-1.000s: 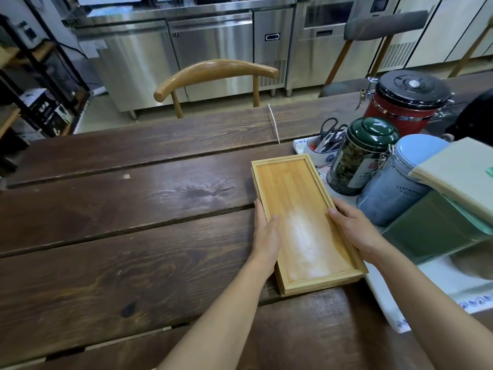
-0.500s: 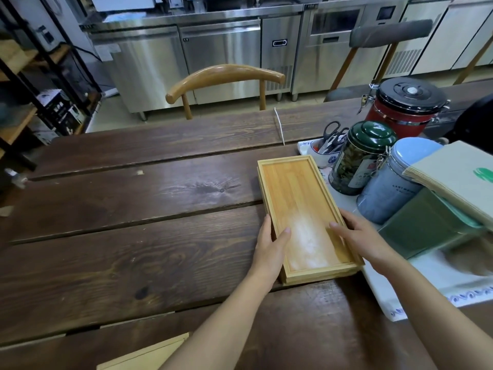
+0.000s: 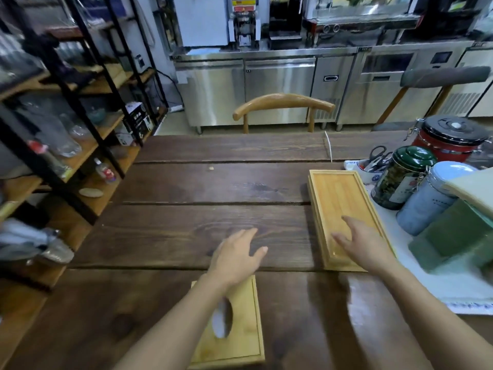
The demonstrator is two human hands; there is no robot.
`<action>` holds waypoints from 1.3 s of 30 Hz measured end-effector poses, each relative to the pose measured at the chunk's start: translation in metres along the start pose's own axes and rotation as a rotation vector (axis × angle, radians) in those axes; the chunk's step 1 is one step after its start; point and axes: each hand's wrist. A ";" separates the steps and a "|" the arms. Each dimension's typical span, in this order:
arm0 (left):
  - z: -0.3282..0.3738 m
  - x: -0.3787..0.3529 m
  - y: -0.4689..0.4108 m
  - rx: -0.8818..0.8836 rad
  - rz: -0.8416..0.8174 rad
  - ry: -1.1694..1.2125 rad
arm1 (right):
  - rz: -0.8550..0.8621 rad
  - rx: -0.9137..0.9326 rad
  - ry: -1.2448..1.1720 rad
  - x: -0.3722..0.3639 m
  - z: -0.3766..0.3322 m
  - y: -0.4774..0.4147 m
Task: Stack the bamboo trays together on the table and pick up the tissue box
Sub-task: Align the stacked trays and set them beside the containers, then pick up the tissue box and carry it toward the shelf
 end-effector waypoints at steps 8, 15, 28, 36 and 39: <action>-0.051 0.023 0.097 0.133 0.086 0.037 | -0.184 0.300 -0.076 -0.067 -0.079 0.089; -0.042 -0.004 0.143 0.346 0.212 0.595 | -0.323 0.129 -0.439 -0.107 -0.103 0.135; -0.040 -0.002 0.175 0.495 0.413 1.137 | -0.648 -0.172 -0.995 -0.123 -0.132 0.173; -0.088 0.042 0.250 0.641 0.668 1.125 | -0.892 -0.061 -0.815 -0.164 -0.214 0.214; -0.104 0.056 0.285 0.712 0.784 1.110 | -0.995 0.010 -0.741 -0.183 -0.248 0.236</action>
Point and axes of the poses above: each hand's wrist, its own y-axis away from the middle knuckle, its own x-axis out of the back of the hand, z = x × y, and after that the axes turned 9 degrees about -x, right-handed
